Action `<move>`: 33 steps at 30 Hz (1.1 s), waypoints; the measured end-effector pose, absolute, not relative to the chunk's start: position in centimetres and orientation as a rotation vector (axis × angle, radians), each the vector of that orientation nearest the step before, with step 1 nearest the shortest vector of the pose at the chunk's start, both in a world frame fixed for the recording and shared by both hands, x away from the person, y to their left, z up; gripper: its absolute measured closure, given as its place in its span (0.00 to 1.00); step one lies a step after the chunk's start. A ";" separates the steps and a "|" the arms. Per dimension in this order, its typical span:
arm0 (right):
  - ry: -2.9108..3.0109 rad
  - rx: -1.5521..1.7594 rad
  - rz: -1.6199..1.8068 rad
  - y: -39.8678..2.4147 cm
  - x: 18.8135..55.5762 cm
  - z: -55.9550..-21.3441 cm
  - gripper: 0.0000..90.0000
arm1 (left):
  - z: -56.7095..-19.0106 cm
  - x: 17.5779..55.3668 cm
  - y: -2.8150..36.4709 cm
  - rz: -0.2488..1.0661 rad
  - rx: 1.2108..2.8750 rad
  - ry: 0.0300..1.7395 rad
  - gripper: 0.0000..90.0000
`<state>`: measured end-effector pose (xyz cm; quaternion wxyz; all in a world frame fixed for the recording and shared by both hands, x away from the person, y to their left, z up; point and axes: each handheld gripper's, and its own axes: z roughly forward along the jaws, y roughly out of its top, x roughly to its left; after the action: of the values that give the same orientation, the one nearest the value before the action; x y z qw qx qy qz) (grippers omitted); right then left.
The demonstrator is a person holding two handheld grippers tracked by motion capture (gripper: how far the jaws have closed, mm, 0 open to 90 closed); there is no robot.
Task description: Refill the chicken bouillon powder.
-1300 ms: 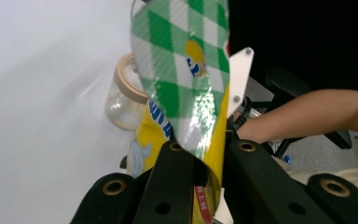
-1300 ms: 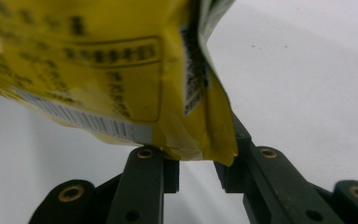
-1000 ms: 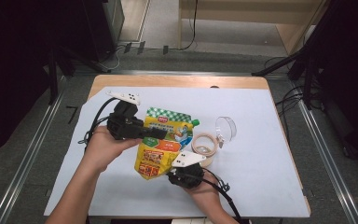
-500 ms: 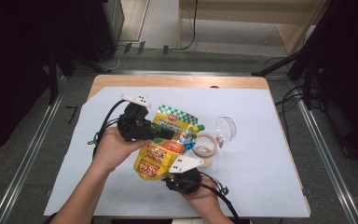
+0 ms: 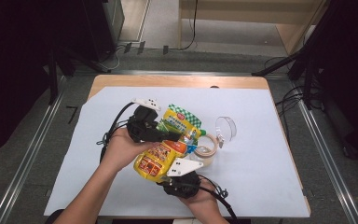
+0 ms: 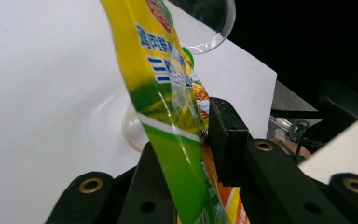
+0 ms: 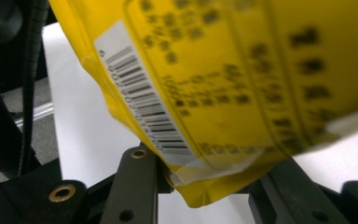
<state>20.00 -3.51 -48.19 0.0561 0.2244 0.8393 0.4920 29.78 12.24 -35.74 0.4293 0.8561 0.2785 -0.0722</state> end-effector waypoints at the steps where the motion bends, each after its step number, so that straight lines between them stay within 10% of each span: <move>1: 2.543 0.675 1.499 -3.5 19.9 -48.0 0.79 | -35.8 29.8 12.1 -0.178 2.136 0.699 0.88; 33: 2.510 0.557 1.518 -2.2 18.8 -46.4 0.68 | -36.2 30.5 10.3 -0.273 2.180 0.781 0.72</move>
<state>18.75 -2.22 -46.41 0.0778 0.1861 0.8380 0.5069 30.51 10.35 -36.23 0.3941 0.8593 0.3079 -0.1077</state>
